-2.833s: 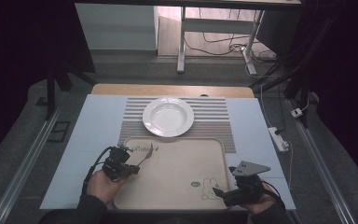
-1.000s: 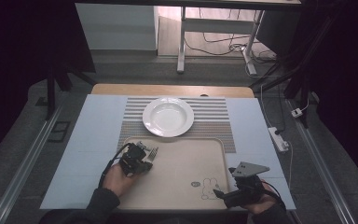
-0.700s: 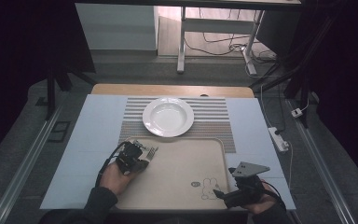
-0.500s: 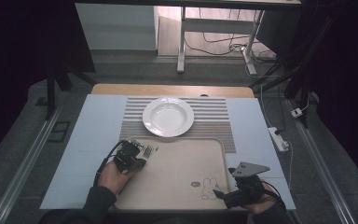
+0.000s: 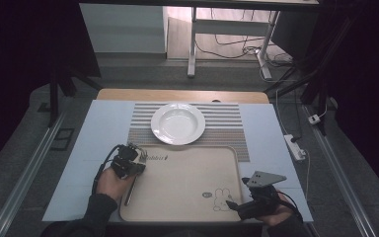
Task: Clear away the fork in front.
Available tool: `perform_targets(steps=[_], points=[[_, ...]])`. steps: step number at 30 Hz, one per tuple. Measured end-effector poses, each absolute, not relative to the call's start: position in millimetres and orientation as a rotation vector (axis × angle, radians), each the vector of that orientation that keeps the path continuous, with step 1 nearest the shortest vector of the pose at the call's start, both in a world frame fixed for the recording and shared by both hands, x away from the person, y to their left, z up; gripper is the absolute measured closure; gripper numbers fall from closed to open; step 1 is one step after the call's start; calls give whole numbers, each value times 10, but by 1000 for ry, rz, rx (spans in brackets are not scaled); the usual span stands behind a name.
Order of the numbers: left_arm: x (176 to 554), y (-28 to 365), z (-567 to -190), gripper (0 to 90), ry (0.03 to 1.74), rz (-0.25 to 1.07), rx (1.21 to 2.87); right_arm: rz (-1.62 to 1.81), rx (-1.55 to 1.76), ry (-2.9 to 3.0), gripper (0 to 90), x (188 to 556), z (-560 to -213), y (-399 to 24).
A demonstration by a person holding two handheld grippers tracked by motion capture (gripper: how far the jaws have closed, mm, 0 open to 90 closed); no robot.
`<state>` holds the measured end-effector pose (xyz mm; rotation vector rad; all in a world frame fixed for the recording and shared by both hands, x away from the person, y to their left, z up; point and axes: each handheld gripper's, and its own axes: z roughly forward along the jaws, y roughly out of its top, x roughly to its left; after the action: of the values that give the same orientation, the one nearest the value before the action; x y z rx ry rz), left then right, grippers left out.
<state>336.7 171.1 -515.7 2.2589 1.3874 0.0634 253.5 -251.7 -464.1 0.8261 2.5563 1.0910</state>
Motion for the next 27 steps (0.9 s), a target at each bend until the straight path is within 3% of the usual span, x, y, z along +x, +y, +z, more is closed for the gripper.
perform_targets(steps=[13, 27], points=[[3387, 1781, -5146, 856, 1381, 45, 2238, 1092, 832, 2555, 69, 2541, -4646, -2518], [3305, 1674, -5034, 684, 1204, 72, 2245, 1098, 856, 2553, 69, 2544, -4636, -2511]])
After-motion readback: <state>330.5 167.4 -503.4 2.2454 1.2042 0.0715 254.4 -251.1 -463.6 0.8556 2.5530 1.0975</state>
